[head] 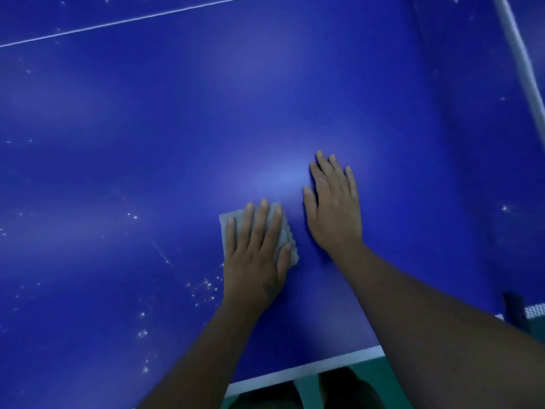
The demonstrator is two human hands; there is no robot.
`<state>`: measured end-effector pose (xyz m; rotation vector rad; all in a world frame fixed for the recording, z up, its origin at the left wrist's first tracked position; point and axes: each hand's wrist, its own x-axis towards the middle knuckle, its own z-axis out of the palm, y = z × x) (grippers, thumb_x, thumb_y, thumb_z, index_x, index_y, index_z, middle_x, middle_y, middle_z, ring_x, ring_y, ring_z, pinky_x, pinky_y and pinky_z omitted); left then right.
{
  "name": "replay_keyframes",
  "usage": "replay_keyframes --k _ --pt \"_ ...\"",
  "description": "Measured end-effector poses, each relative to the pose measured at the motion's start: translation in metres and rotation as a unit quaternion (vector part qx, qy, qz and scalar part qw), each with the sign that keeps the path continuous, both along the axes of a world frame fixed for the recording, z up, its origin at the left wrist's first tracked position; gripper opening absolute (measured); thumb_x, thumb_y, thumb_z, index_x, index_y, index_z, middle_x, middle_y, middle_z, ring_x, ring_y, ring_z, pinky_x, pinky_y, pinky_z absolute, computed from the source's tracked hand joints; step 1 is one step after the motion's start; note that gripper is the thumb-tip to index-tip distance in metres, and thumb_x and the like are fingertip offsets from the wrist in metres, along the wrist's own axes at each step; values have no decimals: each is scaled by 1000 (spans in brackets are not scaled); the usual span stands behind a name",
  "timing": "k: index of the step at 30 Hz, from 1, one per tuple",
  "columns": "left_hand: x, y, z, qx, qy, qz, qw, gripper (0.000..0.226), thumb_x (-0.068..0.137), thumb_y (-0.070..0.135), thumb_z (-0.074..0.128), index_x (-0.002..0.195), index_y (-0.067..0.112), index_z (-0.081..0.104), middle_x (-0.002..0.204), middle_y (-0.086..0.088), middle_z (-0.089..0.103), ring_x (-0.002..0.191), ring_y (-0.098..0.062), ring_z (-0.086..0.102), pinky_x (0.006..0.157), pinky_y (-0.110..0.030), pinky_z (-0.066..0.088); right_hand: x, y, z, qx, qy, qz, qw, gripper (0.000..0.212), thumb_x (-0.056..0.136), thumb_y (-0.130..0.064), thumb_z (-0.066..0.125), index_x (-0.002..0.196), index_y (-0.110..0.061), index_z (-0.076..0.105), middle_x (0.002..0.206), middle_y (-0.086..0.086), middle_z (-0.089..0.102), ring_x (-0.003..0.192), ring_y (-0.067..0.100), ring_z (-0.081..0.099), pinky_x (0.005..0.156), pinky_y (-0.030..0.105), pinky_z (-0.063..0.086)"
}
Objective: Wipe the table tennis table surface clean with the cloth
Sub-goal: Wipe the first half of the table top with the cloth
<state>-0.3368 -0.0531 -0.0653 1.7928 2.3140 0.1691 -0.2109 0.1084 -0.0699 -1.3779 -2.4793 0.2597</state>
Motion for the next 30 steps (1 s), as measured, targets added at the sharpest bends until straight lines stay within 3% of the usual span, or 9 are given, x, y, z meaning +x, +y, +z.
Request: replay_keyframes --k 3,7,11,15,19,22,25,30 --pt "-27 30 -3 4 17 40 999 68 112 47 35 170 18 17 177 -7 14 165 -29 7 129 -60 16 14 -20 5 5 30 33 999 46 112 -18 49 155 -4 50 169 8 40 157 26 38 130 55 24" --pt "-16 18 0 0 10 82 997 68 112 47 32 170 18 14 178 -7 11 165 -29 5 129 -60 14 30 -61 1 -24 -25 49 998 50 114 -26 42 160 -6 44 172 6 35 162 24 27 130 55 24" --pt "-16 -5 3 10 -7 40 999 68 111 49 37 170 20 18 178 -3 12 165 -26 5 129 -60 15 30 -63 0 -33 -27 35 998 51 113 -30 42 157 -6 48 171 5 37 161 24 28 131 53 23" --pt "-89 29 -7 25 12 10 1000 68 110 49 37 170 21 19 177 -4 16 165 -27 7 130 -59 12 29 -65 1 -38 -29 32 998 51 111 -30 43 156 -6 51 170 5 39 161 24 30 130 54 25" --pt "-194 57 -17 38 36 120 991 64 111 48 33 169 21 24 176 -6 22 164 -29 15 129 -60 15 28 -64 2 -51 -40 26 998 52 111 -30 42 157 -7 50 171 3 37 162 22 26 131 53 23" --pt "-240 45 -15 8 27 204 979 65 112 51 26 170 24 15 177 -4 15 164 -27 9 130 -60 7 27 -65 3 -50 -43 25 998 52 111 -29 42 156 -6 50 171 4 36 162 22 26 131 53 22" --pt "-230 8 -10 2 15 264 964 65 113 50 24 171 25 8 178 -4 10 165 -26 3 131 -59 2 27 -65 5 -52 -49 21 997 52 110 -29 42 156 -6 49 171 4 37 162 23 26 132 52 20" --pt "-123 -83 0 0 28 346 938 67 113 46 30 171 17 11 178 -7 11 165 -28 4 131 -61 7 25 -66 7 -62 -55 18 996 54 109 -30 42 157 -6 48 172 3 35 162 23 25 133 50 17"
